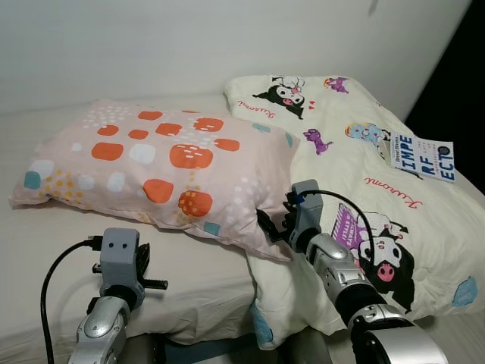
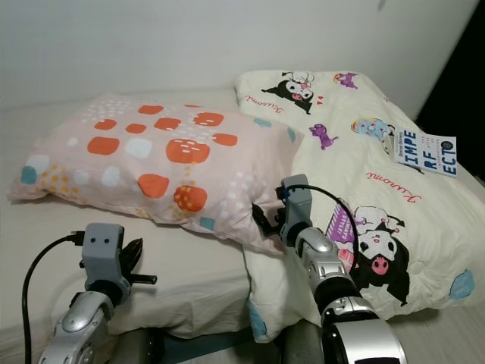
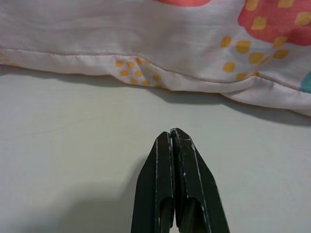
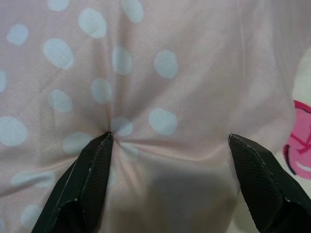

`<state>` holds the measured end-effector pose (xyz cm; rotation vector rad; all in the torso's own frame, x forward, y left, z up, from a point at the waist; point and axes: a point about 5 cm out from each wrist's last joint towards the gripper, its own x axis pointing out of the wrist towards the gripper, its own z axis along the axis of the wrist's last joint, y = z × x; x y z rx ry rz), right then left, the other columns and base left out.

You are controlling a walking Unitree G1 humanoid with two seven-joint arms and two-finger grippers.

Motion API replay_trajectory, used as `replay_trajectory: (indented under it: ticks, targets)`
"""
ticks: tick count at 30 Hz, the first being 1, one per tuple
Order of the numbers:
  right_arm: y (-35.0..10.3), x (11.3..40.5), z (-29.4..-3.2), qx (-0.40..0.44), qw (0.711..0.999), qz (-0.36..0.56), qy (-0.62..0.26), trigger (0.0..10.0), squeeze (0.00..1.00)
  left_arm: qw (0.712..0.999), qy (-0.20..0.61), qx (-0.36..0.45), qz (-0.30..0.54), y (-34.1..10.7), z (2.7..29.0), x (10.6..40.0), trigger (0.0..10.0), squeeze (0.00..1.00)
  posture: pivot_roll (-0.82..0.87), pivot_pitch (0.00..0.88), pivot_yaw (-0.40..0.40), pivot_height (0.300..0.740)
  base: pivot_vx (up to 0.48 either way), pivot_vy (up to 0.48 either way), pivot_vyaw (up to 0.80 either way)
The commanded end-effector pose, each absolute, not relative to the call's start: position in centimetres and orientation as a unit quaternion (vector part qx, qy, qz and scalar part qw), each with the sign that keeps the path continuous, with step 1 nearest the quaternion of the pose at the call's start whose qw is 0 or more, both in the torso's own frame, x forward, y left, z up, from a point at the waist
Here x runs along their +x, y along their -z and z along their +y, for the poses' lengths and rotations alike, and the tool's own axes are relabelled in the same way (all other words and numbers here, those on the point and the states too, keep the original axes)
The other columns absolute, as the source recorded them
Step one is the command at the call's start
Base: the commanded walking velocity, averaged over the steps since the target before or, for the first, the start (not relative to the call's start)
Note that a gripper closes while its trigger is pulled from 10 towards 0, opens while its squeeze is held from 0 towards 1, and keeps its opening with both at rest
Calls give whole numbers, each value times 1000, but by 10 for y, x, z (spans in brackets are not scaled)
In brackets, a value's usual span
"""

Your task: Clean up the room

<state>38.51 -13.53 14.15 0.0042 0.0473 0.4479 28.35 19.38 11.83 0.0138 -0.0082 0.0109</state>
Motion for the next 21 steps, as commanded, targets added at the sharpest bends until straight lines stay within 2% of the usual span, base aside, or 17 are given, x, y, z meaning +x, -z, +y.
replay_trajectory:
  ticks: [1, 9, 10, 11, 12, 21]
  targets:
    - [-138, 383, -127, 0, 969, 29, -246, 10000, 0, 1000, -9, 12, 11, -112, 194, 280, 10000, 0, 67, 283, -69, 546, 0, 0, 0]
    - [-136, 382, -120, -16, 964, 32, -265, 10000, 0, 1000, -10, 13, 11, -112, 194, 281, 10000, 0, 71, 282, -68, 546, 0, 0, 0]
    - [-136, 382, -120, -18, 964, 34, -265, 9529, 0, 1000, -10, 13, 10, -113, 194, 281, 10000, 0, 71, 282, -68, 546, 0, 0, 0]
    - [-136, 383, -120, -18, 963, 35, -265, 3647, 0, 1000, -10, 13, 10, -113, 194, 281, 10000, 0, 72, 280, -69, 546, 0, 0, 0]
    - [-136, 383, -120, -18, 963, 37, -265, 0, 0, 1000, -11, 14, 10, -113, 195, 281, 10000, 0, 72, 280, -69, 546, 0, 0, 0]
    - [-135, 383, -122, -18, 964, 41, -263, 0, 0, 1000, -16, 14, 8, -114, 197, 281, 10000, 0, 70, 275, -70, 546, 0, 0, 0]
